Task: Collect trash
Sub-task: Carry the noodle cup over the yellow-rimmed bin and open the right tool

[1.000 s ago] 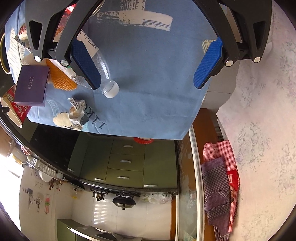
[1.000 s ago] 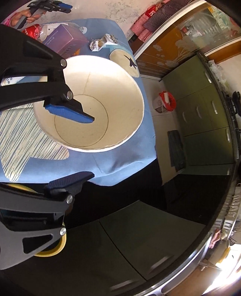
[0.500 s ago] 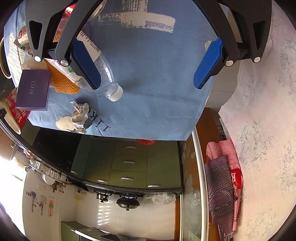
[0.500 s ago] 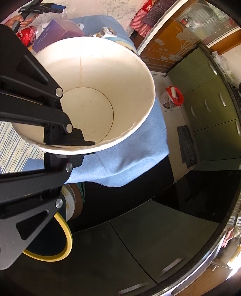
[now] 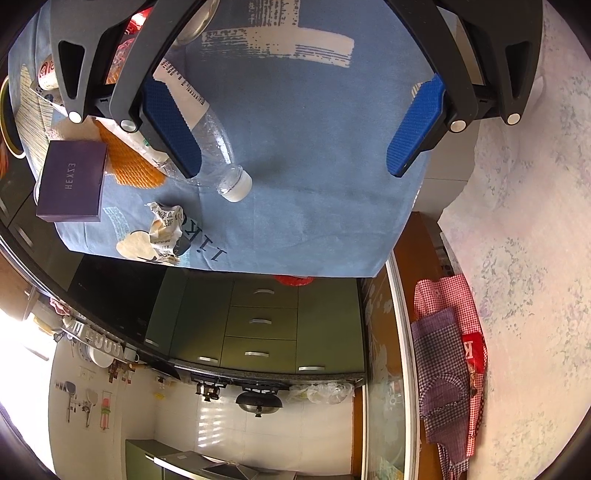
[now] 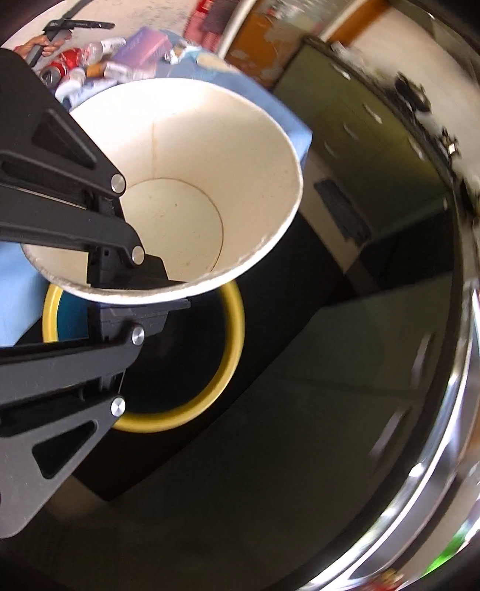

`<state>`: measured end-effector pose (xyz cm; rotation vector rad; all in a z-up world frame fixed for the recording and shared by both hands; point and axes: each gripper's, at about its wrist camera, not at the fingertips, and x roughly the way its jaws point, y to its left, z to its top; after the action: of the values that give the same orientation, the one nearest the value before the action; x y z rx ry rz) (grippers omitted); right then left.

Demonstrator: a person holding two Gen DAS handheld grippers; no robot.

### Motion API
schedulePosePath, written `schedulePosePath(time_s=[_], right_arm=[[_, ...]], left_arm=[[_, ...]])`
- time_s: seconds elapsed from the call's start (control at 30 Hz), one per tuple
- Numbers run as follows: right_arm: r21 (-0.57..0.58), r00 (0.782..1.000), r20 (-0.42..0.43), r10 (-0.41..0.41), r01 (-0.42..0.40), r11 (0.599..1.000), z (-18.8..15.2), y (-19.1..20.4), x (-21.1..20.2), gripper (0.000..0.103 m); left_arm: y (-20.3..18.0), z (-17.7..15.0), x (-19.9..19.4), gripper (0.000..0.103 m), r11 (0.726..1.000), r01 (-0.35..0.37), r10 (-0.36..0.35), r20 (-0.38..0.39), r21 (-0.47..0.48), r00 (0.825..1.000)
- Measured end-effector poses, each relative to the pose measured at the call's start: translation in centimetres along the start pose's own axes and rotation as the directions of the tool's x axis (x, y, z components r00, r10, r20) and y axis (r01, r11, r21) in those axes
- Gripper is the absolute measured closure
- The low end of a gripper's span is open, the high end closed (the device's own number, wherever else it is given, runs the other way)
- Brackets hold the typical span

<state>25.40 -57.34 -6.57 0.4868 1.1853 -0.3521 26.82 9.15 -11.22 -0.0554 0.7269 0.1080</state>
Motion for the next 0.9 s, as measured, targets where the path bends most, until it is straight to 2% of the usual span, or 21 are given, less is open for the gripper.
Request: schedulePosePath(time_s=[0.1, 0.3, 0.37, 0.4, 0.53, 0.6, 0.73, 0.8, 0.9], right_arm=[[0.052, 0.999, -0.035, -0.010, 0.012, 0.999, -0.5, -2.6, 2.3, 0.096], [0.088, 0.997, -0.080, 0.006, 0.001, 0.996, 0.4, -3.8, 6.7, 0.095], [0.097, 0.996, -0.083, -0.024, 0.032, 0.995, 0.6, -3.8, 7.4, 0.082], [0.095, 0.996, -0.080, -0.039, 0.046, 0.994, 0.6, -3.8, 7.7, 0.072], [0.077, 0.997, -0.072, -0.040, 0.045, 0.996, 0.5, -3.2, 7.7, 0.070], [0.054, 0.997, -0.064, -0.041, 0.044, 0.998, -0.7, -3.3, 6.4, 0.070], [0.022, 0.999, -0.043, -0.020, 0.021, 1.000, -1.7, -2.7, 5.7, 0.070], [0.001, 0.999, -0.034, -0.006, 0.006, 1.000, -2.1, -2.5, 5.6, 0.068], [-0.023, 0.999, -0.034, 0.026, -0.026, 0.999, -2.8, -2.0, 5.5, 0.068]], left_arm=[[-0.6, -0.1, 0.0, 0.004, 1.000, -0.004, 0.004, 0.000, 0.017, 1.000], [-1.3, -0.1, -0.3, 0.004, 1.000, 0.000, 0.000, 0.012, 0.030, 1.000], [-1.3, -0.1, -0.4, 0.004, 1.000, 0.003, -0.003, 0.016, 0.030, 1.000], [-1.3, -0.1, -0.5, 0.004, 1.000, 0.004, -0.004, 0.017, 0.029, 1.000], [-1.2, 0.0, -0.7, 0.004, 1.000, 0.015, -0.016, 0.017, 0.024, 1.000], [-1.2, 0.1, -1.1, 0.004, 0.999, 0.025, -0.025, 0.017, 0.021, 1.000], [-2.1, 0.7, -2.8, 0.004, 0.997, 0.075, -0.076, 0.022, 0.026, 0.997], [-3.4, 1.1, -4.2, 0.004, 0.991, 0.123, -0.124, 0.025, 0.051, 0.992], [-6.2, 1.9, -5.3, 0.004, 0.968, 0.231, -0.231, -0.017, 0.095, 0.973]])
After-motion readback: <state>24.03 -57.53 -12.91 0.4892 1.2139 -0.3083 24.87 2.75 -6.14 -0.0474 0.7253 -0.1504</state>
